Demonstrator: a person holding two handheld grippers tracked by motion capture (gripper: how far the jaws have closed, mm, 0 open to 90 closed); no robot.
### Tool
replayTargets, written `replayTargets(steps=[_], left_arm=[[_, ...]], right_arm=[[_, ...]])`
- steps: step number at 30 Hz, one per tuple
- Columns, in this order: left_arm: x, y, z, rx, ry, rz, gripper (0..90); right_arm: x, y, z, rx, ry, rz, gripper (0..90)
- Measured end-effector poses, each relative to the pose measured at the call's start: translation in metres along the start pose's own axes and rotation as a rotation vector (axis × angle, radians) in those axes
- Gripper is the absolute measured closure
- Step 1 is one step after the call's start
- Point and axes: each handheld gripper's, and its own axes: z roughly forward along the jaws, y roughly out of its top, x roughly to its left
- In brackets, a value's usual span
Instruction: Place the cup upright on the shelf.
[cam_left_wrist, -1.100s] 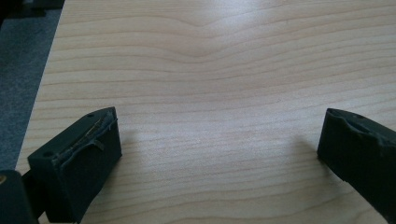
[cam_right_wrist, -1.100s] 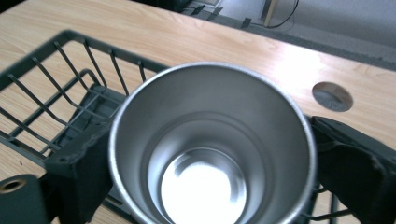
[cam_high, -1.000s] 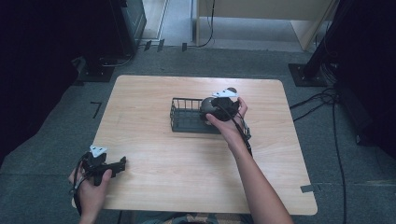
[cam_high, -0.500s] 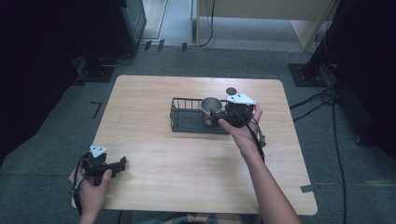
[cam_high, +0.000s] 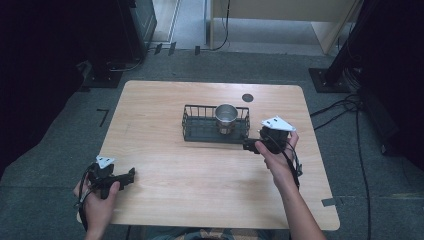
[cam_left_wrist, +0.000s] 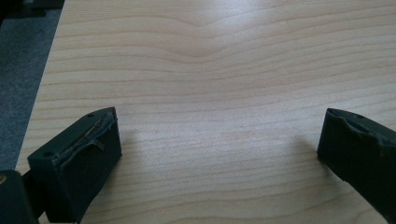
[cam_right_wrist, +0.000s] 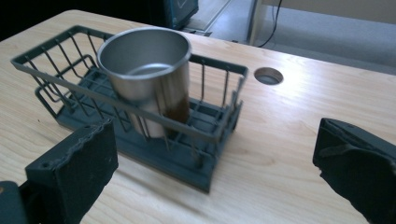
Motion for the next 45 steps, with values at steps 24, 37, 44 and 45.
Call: replayTargets(steps=[24,37,44,45], left_arm=[[0.000,0.000,0.000,0.000,0.000,0.000,0.0],[0.000,0.000,0.000,0.000,0.000,0.000,0.0],[0.000,0.000,0.000,0.000,0.000,0.000,0.0],[0.000,0.000,0.000,0.000,0.000,0.000,0.0]], right_arm=[[-0.054,-0.077,-0.042,0.052,-0.099,0.107,0.0],[-0.082,-0.132,-0.054,0.145,-0.182,0.167,0.0],[-0.094,-0.152,-0.066,0.174,-0.229,0.189,0.0],[-0.096,-0.154,-0.068,0.178,-0.233,0.198,0.0]])
